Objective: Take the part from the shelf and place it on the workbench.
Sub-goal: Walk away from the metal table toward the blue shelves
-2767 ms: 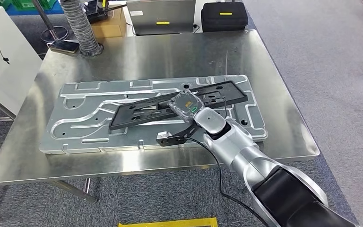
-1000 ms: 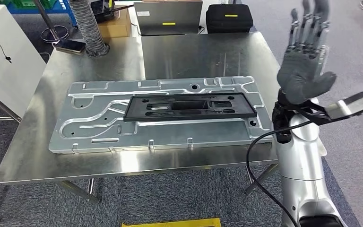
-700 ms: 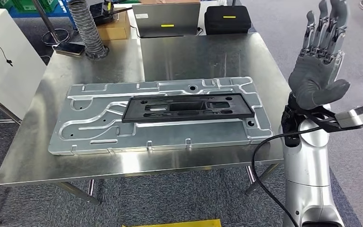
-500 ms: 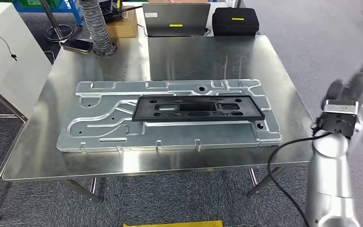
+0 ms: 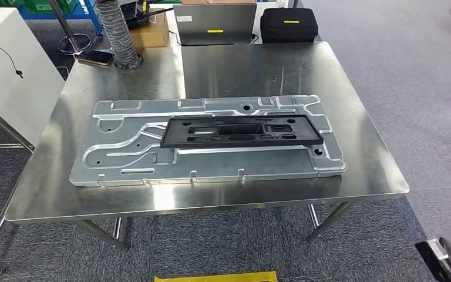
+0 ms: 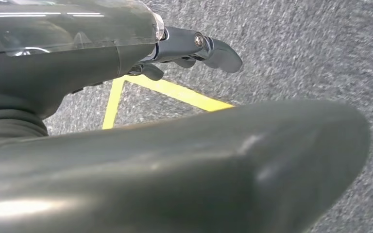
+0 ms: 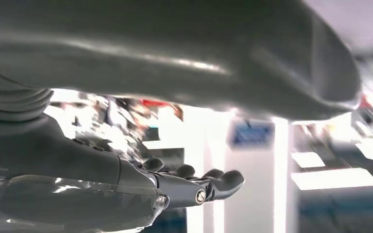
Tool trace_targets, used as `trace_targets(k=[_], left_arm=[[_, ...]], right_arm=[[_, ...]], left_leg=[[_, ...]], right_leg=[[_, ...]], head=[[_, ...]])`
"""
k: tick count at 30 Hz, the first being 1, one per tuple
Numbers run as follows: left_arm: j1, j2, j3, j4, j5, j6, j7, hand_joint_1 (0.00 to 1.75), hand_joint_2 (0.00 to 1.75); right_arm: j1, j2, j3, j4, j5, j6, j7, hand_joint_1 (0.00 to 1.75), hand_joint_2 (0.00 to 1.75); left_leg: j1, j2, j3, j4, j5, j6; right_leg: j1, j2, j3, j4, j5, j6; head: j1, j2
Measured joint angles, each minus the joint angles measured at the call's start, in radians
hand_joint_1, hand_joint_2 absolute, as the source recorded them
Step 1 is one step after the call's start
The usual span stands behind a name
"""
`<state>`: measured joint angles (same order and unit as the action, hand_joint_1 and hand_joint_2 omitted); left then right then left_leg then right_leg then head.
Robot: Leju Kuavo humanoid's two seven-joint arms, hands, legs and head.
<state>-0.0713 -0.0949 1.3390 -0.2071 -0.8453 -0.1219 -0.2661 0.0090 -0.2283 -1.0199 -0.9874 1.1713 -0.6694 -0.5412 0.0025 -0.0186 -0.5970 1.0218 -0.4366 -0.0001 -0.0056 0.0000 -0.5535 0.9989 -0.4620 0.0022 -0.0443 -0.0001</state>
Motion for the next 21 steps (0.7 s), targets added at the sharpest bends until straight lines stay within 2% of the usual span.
trace_targets(k=[1, 2, 4, 5, 6, 7, 9, 10, 11, 12, 14, 15, 16, 17, 19, 20, 21], left_arm=[[0.001, 0.0, 0.0, 0.0, -0.001, 0.001, 0.0, 0.0, 0.0], [0.002, 0.0, 0.0, 0.0, -0.003, 0.003, 0.001, 0.0, 0.0], [0.001, 0.0, 0.0, 0.0, -0.004, 0.006, 0.001, 0.0, 0.0], [0.0, 0.0, 0.0, 0.0, -0.004, 0.007, 0.0, 0.0, 0.0], [0.0, 0.001, 0.0, 0.0, -0.003, 0.007, 0.0, 0.0, 0.0], [0.0, 0.002, 0.0, 0.0, -0.002, 0.007, -0.001, 0.0, 0.0], [-0.004, 0.003, 0.0, 0.0, 0.001, 0.007, -0.001, 0.0, 0.0], [-0.007, 0.004, 0.0, 0.0, 0.003, 0.007, -0.001, 0.0, 0.0], [-0.009, 0.004, 0.001, 0.0, 0.004, 0.007, -0.002, 0.0, 0.0], [-0.01, 0.004, 0.001, 0.0, 0.004, 0.008, -0.001, 0.0, 0.0], [-0.007, 0.002, 0.002, 0.0, 0.003, 0.008, 0.0, 0.0, 0.0], [-0.006, 0.0, 0.003, 0.0, 0.0, 0.009, 0.002, 0.0, 0.0], [-0.006, -0.001, 0.003, 0.0, -0.004, 0.009, 0.004, 0.0, 0.0], [-0.006, -0.003, 0.003, 0.0, -0.008, 0.008, 0.006, 0.0, 0.0], [-0.005, -0.006, 0.004, 0.0, -0.016, 0.008, 0.009, 0.0, 0.0], [-0.004, -0.008, 0.004, 0.0, -0.021, 0.007, 0.011, 0.0, 0.0], [-0.005, -0.01, 0.003, 0.0, -0.024, 0.006, 0.012, 0.0, 0.0]], right_arm=[[0.001, 0.009, -0.031, 0.032, 0.009, -0.003, -0.006, 0.0, 0.0], [0.001, 0.017, -0.059, 0.062, 0.014, -0.006, -0.011, 0.0, 0.0], [0.0, 0.033, -0.107, 0.11, 0.022, -0.01, -0.019, 0.0, 0.0], [0.0, 0.04, -0.126, 0.126, 0.029, -0.009, -0.019, 0.0, 0.0], [-0.001, 0.047, -0.143, 0.138, 0.04, -0.007, -0.018, 0.0, 0.0], [-0.001, 0.053, -0.156, 0.144, 0.052, -0.002, -0.016, 0.0, 0.0], [-0.003, 0.063, -0.184, 0.153, 0.079, 0.013, -0.005, 0.0, 0.0], [-0.005, 0.067, -0.199, 0.158, 0.091, 0.021, 0.003, 0.0, 0.0], [-0.007, 0.071, -0.216, 0.166, 0.106, 0.031, 0.014, 0.0, 0.0], [-0.01, 0.074, -0.232, 0.176, 0.121, 0.042, 0.026, 0.0, 0.0], [-0.014, 0.081, -0.259, 0.208, 0.153, 0.071, 0.06, 0.0, 0.0], [-0.014, 0.085, -0.272, 0.234, 0.169, 0.092, 0.083, 0.0, 0.0], [-0.015, 0.089, -0.284, 0.264, 0.183, 0.112, 0.106, 0.0, 0.0], [-0.017, 0.095, -0.295, 0.303, 0.196, 0.131, 0.129, 0.0, 0.0], [-0.022, 0.111, -0.312, 0.378, 0.213, 0.15, 0.16, 0.0, 0.0], [-0.025, 0.122, -0.319, 0.415, 0.22, 0.155, 0.17, 0.0, 0.0], [-0.028, 0.132, -0.324, 0.447, 0.225, 0.161, 0.179, 0.0, 0.0]], left_leg=[[0.0, 0.002, -0.009, 0.026, -0.028, -0.005], [0.0, 0.005, -0.023, 0.071, -0.07, -0.01], [0.002, 0.009, -0.055, 0.195, -0.165, -0.015], [0.002, 0.009, -0.057, 0.237, -0.191, -0.015], [0.002, 0.01, -0.044, 0.247, -0.199, -0.014], [0.001, 0.01, -0.01, 0.217, -0.189, -0.011], [-0.004, 0.01, 0.099, 0.071, -0.149, 0.004], [-0.008, 0.011, 0.143, 0.003, -0.133, 0.01], [-0.011, 0.011, 0.171, -0.042, -0.122, 0.015], [-0.015, 0.012, 0.179, -0.06, -0.116, 0.019], [-0.014, 0.014, 0.167, -0.064, -0.094, 0.025], [-0.012, 0.016, 0.159, -0.069, -0.079, 0.03], [-0.009, 0.019, 0.149, -0.075, -0.063, 0.035], [-0.005, 0.022, 0.135, -0.079, -0.046, 0.038], [-0.005, 0.025, 0.107, -0.078, -0.022, 0.04], [-0.005, 0.027, 0.091, -0.075, -0.012, 0.037], [-0.004, 0.028, 0.073, -0.069, -0.002, 0.034]], right_leg=[[-0.003, -0.001, -0.006, -0.003, 0.008, -0.008], [-0.005, -0.002, -0.014, -0.005, 0.016, -0.014], [-0.003, -0.003, -0.035, -0.004, 0.032, -0.02], [-0.001, -0.003, -0.047, -0.003, 0.041, -0.02], [0.001, -0.003, -0.06, -0.002, 0.05, -0.021], [0.003, -0.002, -0.071, -0.001, 0.059, -0.021], [0.007, -0.001, -0.091, 0.001, 0.078, -0.02], [0.009, -0.002, -0.097, 0.001, 0.088, -0.016], [0.01, -0.002, -0.102, 0.001, 0.098, -0.012], [0.009, -0.003, -0.104, 0.0, 0.107, -0.007], [0.006, -0.002, -0.107, -0.008, 0.126, 0.004], [0.005, 0.0, -0.111, -0.006, 0.118, 0.009], [0.004, 0.001, -0.119, 0.01, 0.092, 0.014], [0.002, 0.003, -0.131, 0.047, 0.046, 0.02], [-0.004, 0.002, -0.156, 0.168, -0.061, 0.03], [-0.009, 0.002, -0.161, 0.229, -0.092, 0.035], [-0.013, 0.001, -0.156, 0.267, -0.1, 0.04]], head=[[0.0, 0.0], [0.0, 0.0], [0.0, 0.0], [0.0, 0.0], [0.0, 0.0], [0.0, 0.0], [0.0, 0.0], [0.0, 0.0], [0.0, 0.0], [0.0, 0.0], [0.0, 0.0], [0.0, 0.0], [0.0, 0.0], [0.0, 0.0], [0.0, 0.0], [0.0, 0.0], [0.0, 0.0]])
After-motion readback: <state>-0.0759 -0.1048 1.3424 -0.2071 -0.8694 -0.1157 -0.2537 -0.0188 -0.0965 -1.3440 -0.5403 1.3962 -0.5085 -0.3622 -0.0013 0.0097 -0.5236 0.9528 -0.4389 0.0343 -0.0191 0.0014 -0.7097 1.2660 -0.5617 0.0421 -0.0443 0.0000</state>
